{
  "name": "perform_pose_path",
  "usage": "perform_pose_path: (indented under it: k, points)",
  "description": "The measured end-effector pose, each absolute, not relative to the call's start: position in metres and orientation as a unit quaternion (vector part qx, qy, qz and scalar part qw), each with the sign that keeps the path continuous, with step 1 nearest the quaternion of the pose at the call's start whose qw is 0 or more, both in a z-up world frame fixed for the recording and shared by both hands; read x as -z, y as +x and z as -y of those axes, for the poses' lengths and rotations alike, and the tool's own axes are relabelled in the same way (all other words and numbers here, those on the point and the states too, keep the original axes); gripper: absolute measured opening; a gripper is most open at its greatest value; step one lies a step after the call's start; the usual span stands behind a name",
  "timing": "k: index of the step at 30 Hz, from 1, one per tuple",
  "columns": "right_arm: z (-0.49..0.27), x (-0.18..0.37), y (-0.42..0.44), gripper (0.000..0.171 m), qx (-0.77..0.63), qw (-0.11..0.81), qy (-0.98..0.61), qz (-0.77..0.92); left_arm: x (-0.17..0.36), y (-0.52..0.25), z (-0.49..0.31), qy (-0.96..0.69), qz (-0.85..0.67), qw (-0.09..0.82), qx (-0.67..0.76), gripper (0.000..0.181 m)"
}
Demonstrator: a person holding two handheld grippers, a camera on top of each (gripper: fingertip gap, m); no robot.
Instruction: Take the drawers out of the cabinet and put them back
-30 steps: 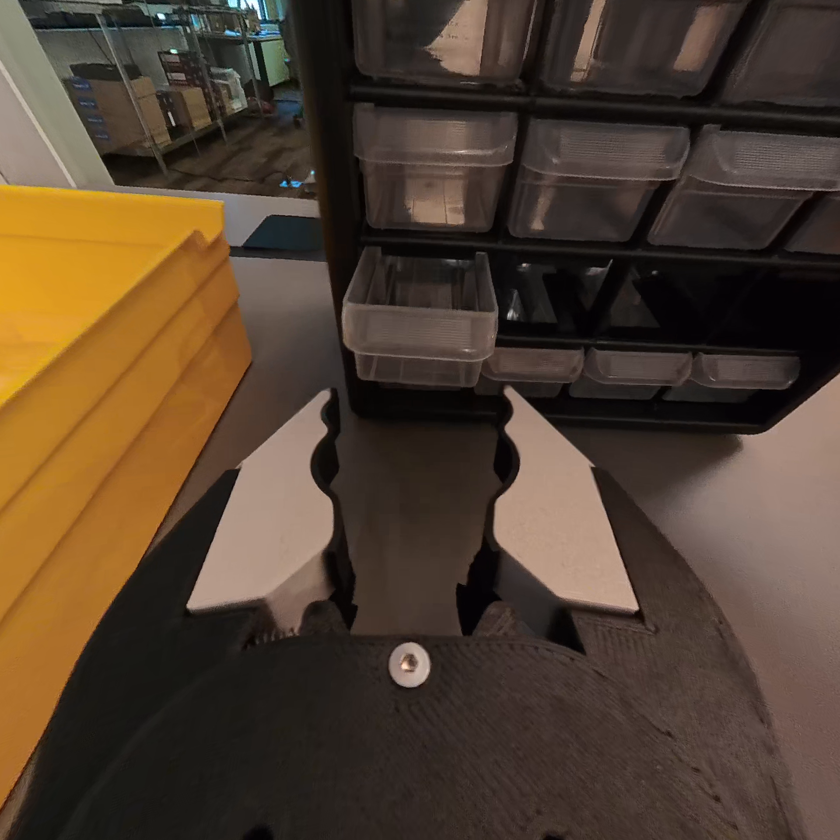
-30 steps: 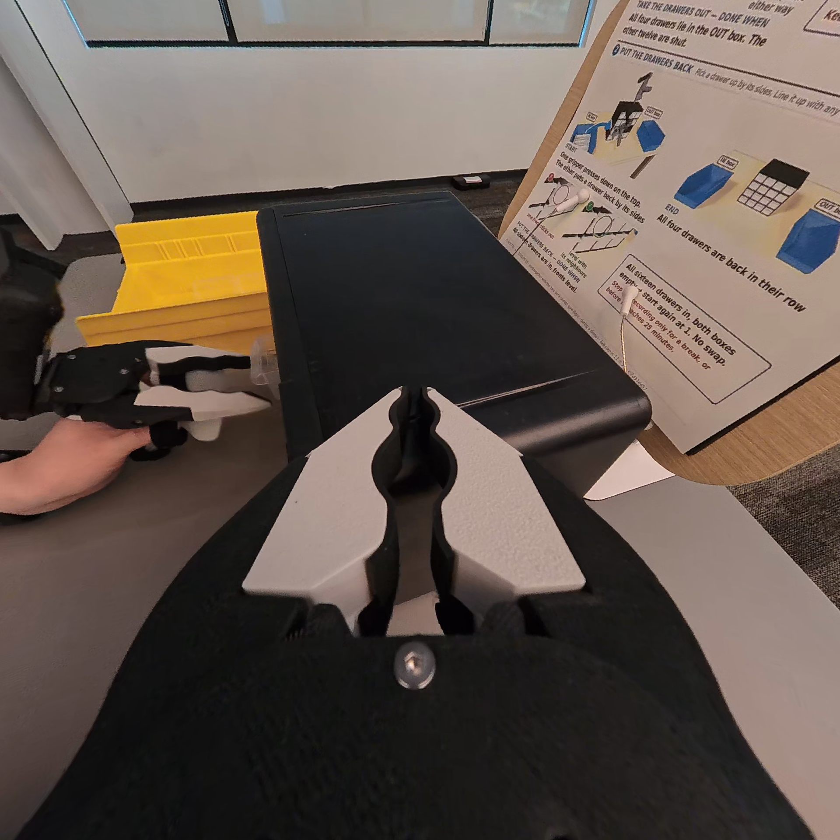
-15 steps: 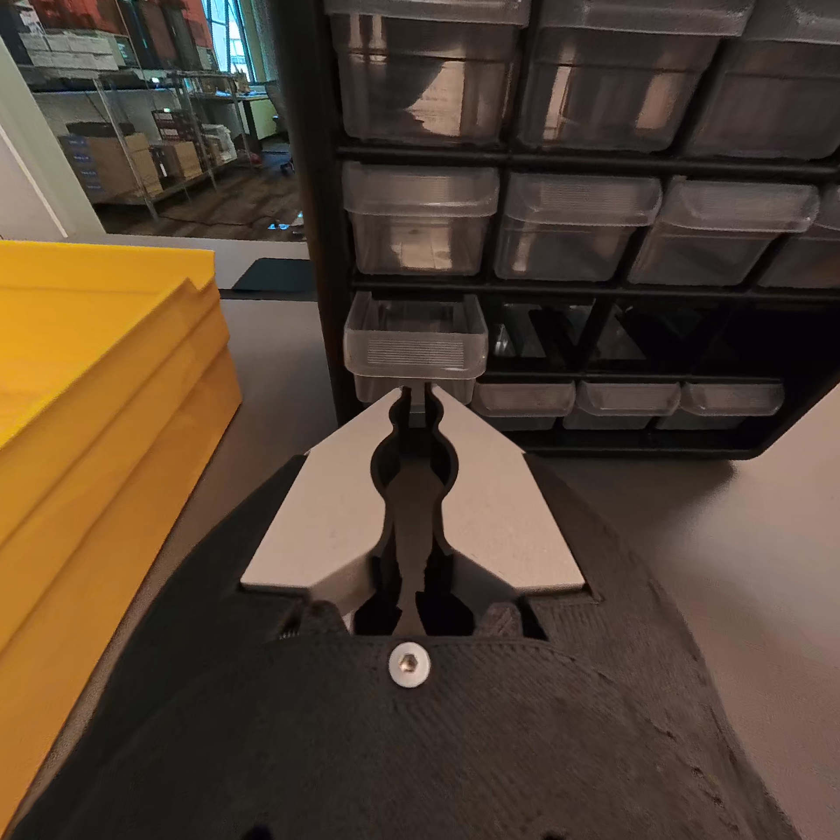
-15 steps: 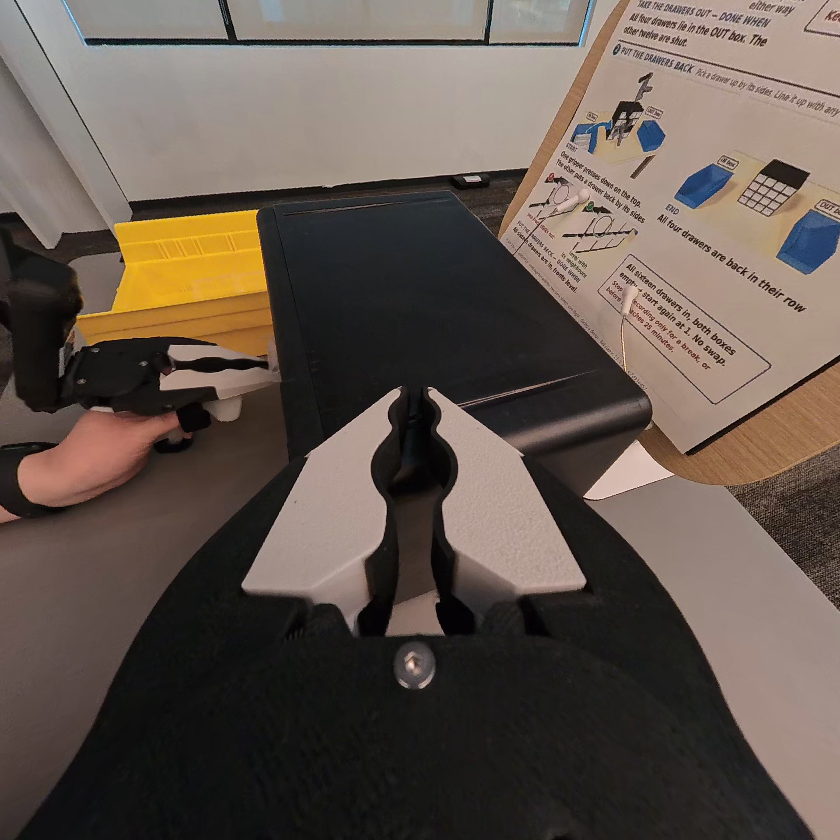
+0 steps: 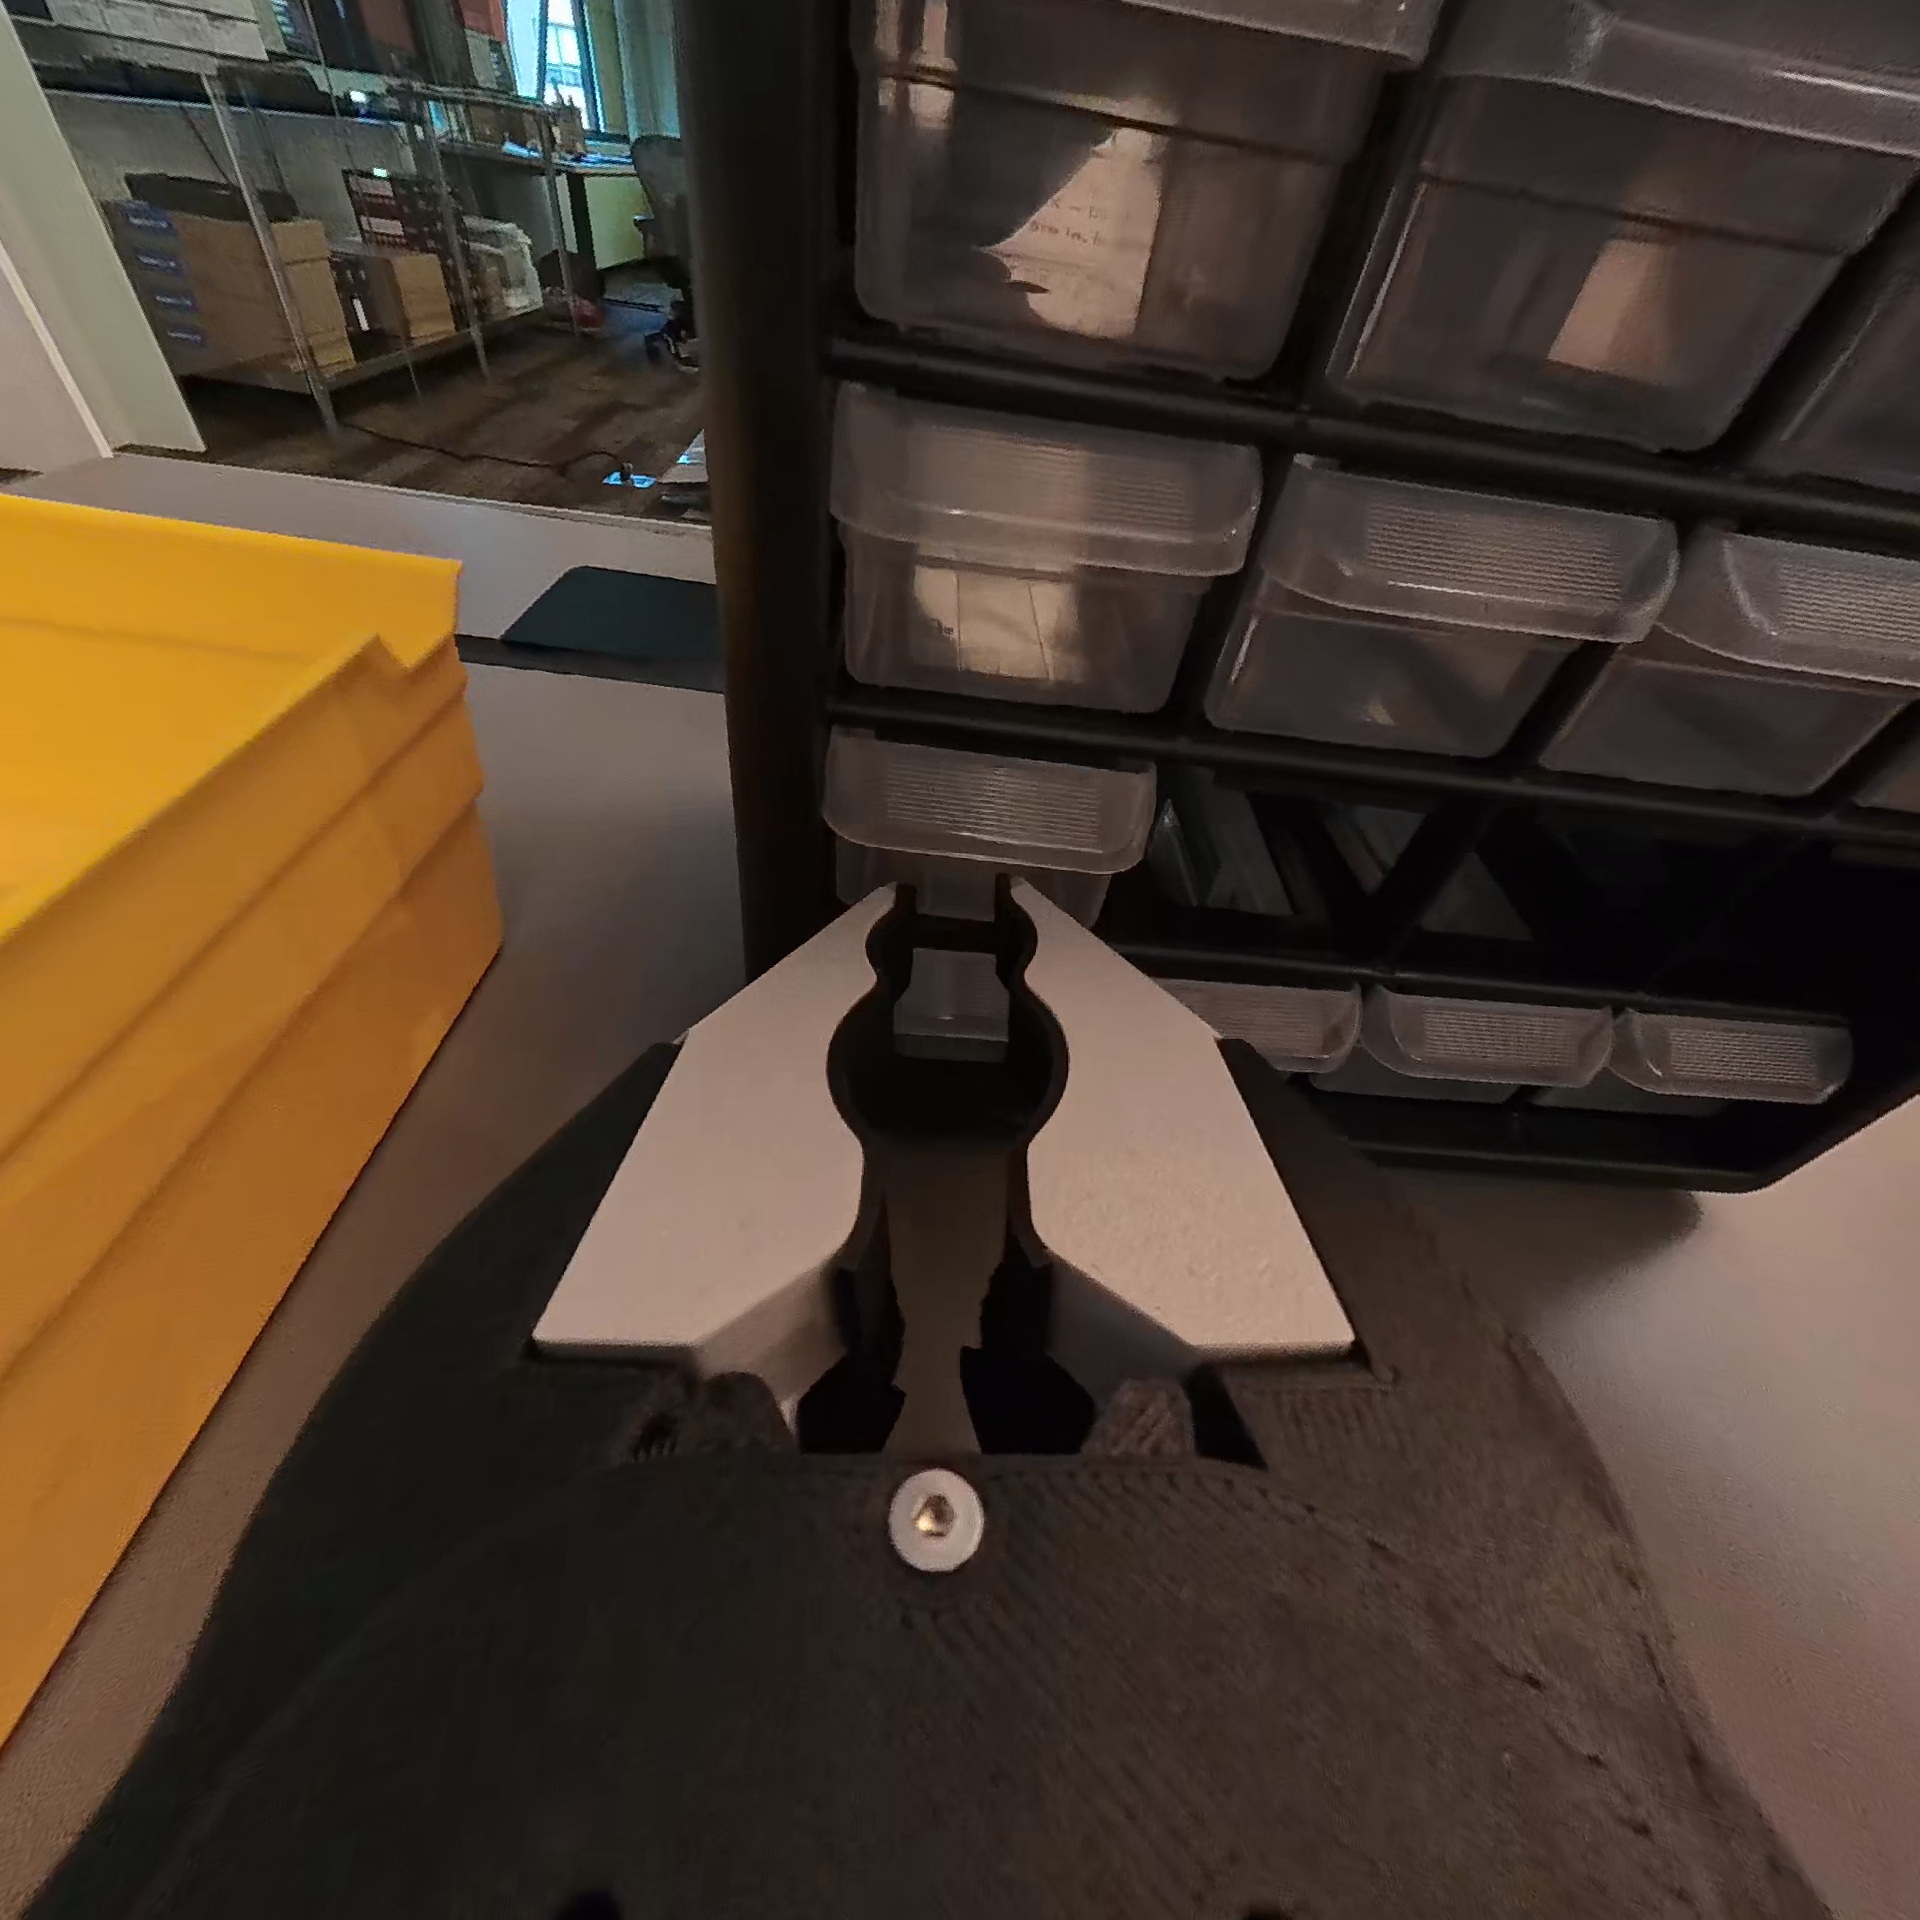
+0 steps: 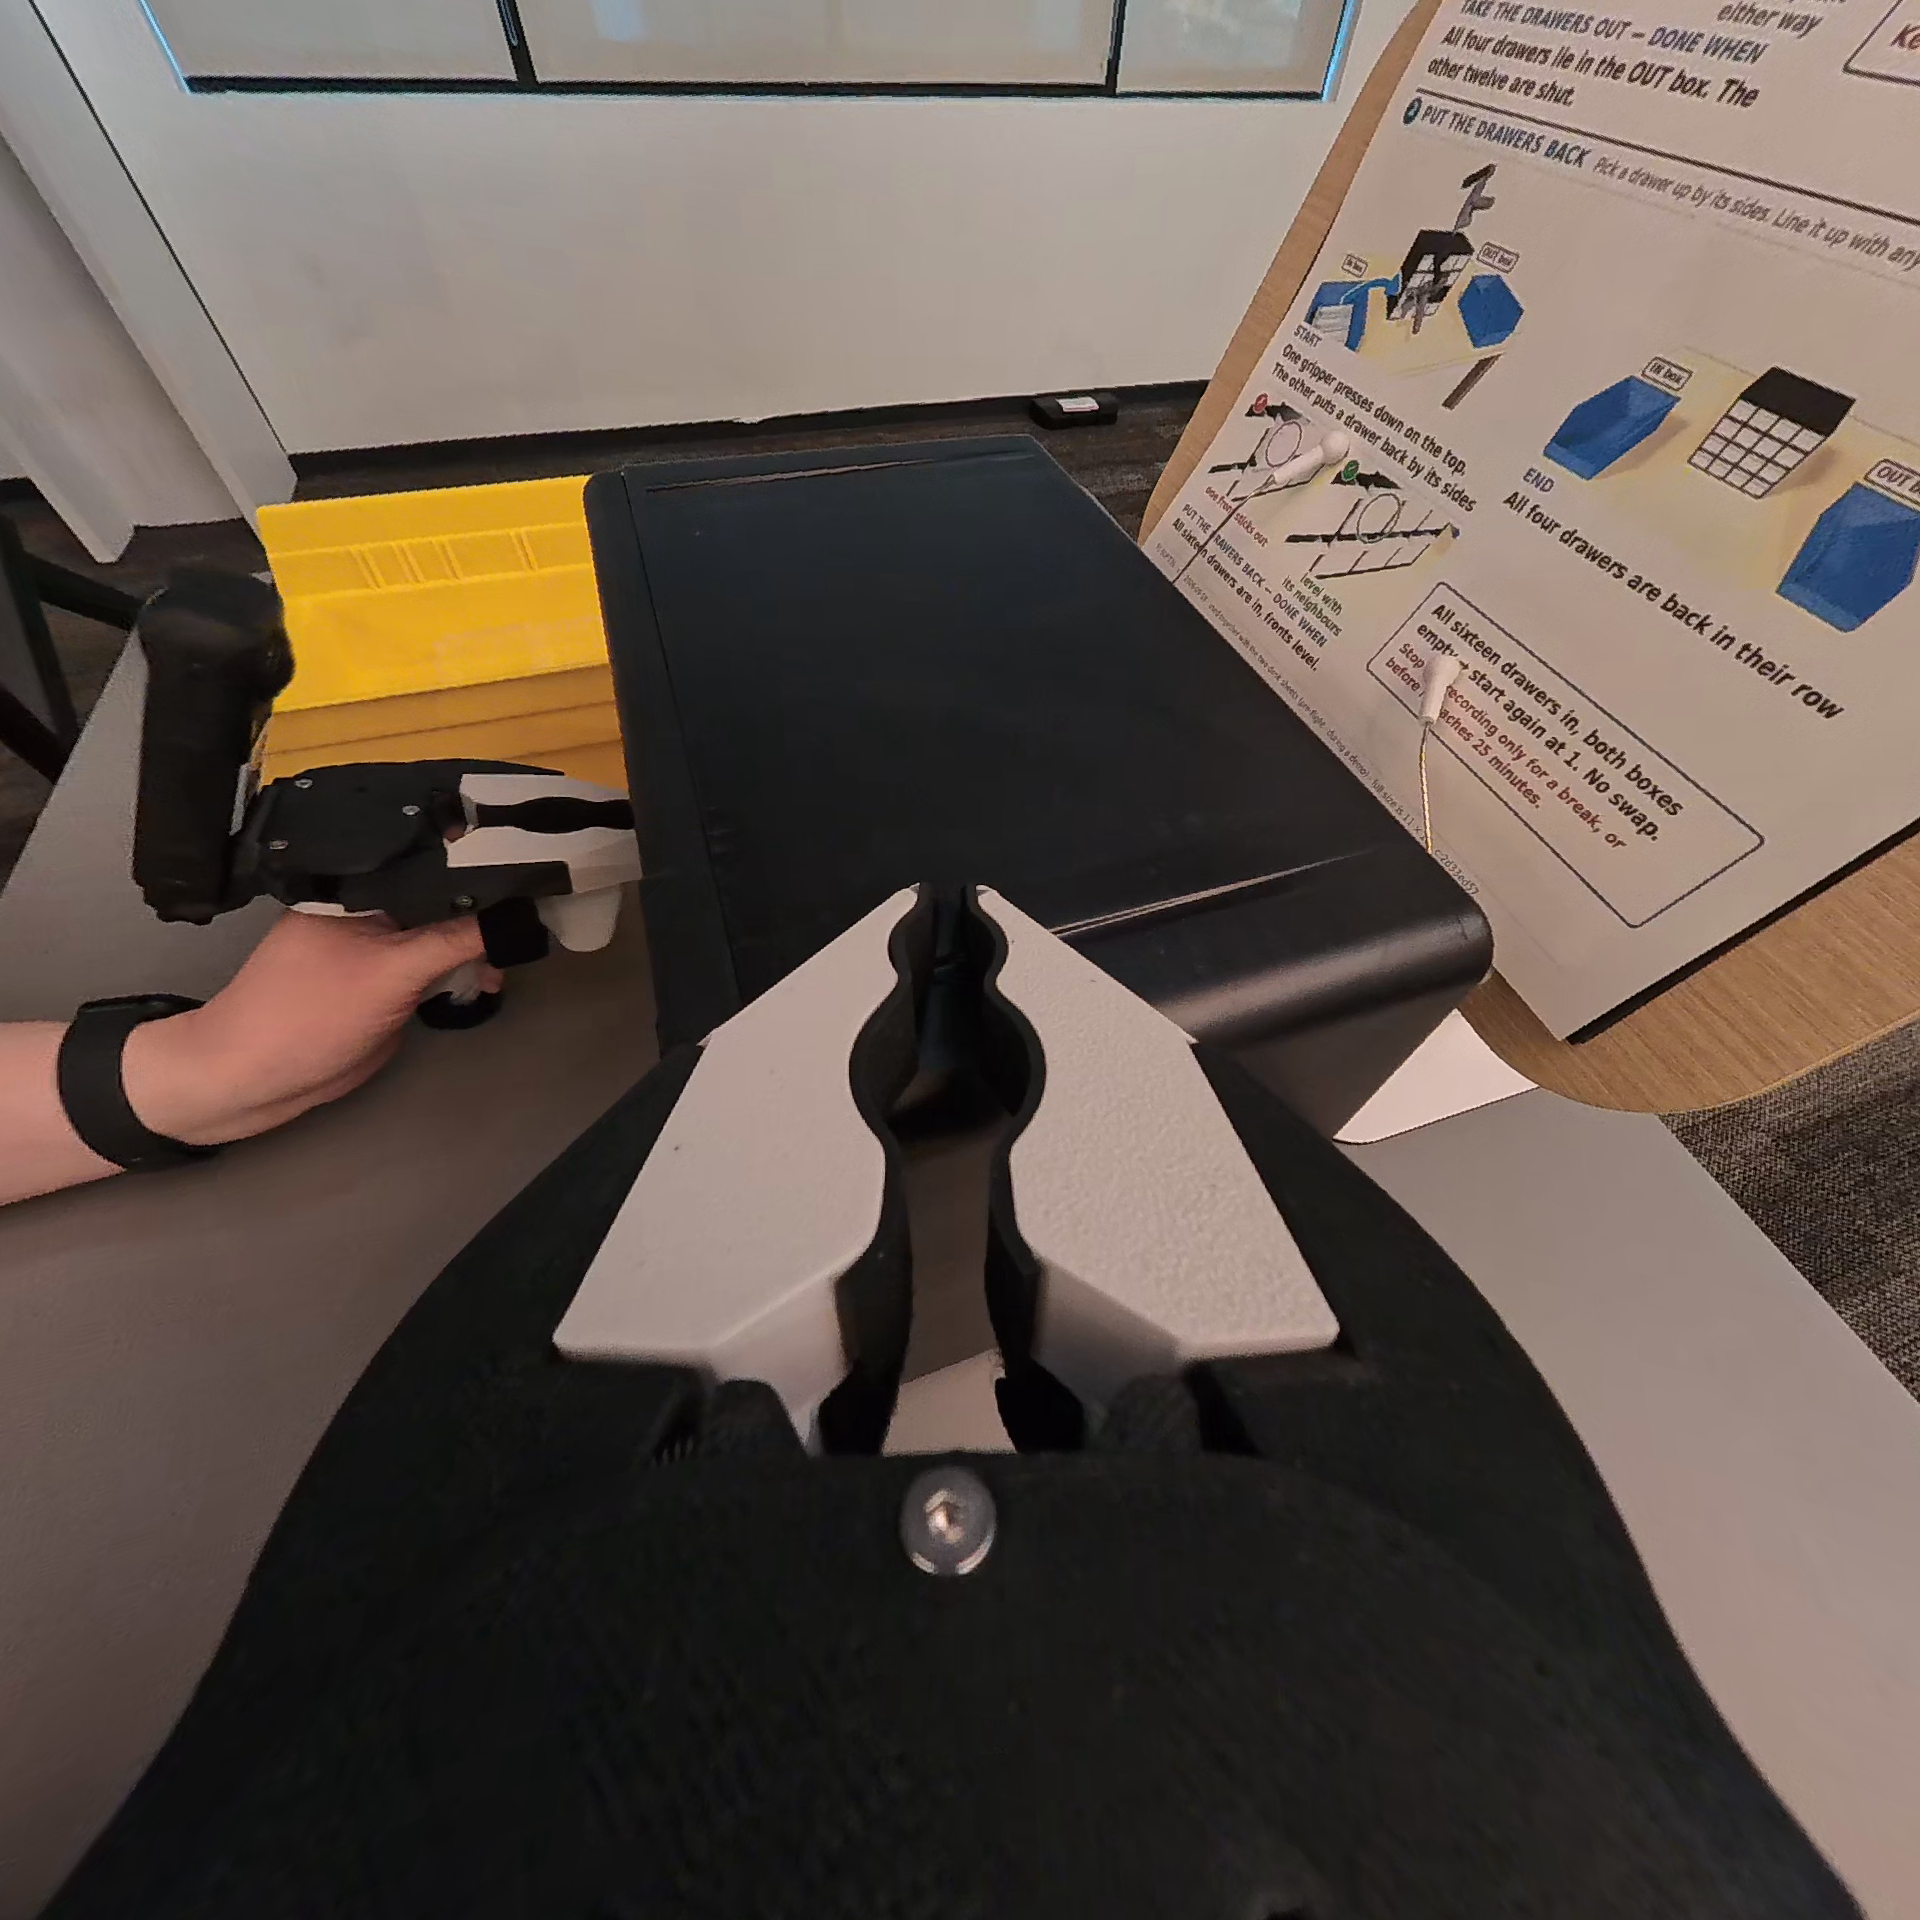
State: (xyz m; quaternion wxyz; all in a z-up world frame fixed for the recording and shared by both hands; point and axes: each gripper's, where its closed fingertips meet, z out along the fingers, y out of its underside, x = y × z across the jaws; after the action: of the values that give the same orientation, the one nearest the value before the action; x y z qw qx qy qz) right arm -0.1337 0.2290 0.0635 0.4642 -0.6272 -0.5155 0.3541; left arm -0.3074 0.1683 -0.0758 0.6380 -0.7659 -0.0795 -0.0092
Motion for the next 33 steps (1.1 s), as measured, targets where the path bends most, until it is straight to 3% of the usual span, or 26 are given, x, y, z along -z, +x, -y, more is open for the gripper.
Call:
perform_pose_path:
  k: [14,20,22,27,33]
  points:
    - [-0.229,-0.064,-0.134,0.003,-0.353,0.465,-0.627,0.515,0.063,-0.291,-0.126,-0.761,0.062,0.642,0.066,0.023]
    - [-0.229,-0.063,-0.134,0.003,-0.349,0.465,-0.629,0.515,-0.025,-0.317,-0.056,-0.716,-0.011,0.698,-0.003,0.030]
    - [-0.229,-0.063,-0.134,0.003,-0.346,0.466,-0.630,0.516,-0.054,-0.344,-0.041,-0.723,-0.045,0.689,-0.031,0.042]
    - [-0.230,-0.063,-0.134,0.002,-0.347,0.466,-0.631,0.514,-0.065,-0.415,-0.037,-0.790,-0.219,0.566,-0.085,0.056]
    - [-0.230,-0.063,-0.134,0.001,-0.339,0.467,-0.635,0.514,0.025,-0.457,-0.022,-0.839,-0.436,0.302,-0.123,0.064]
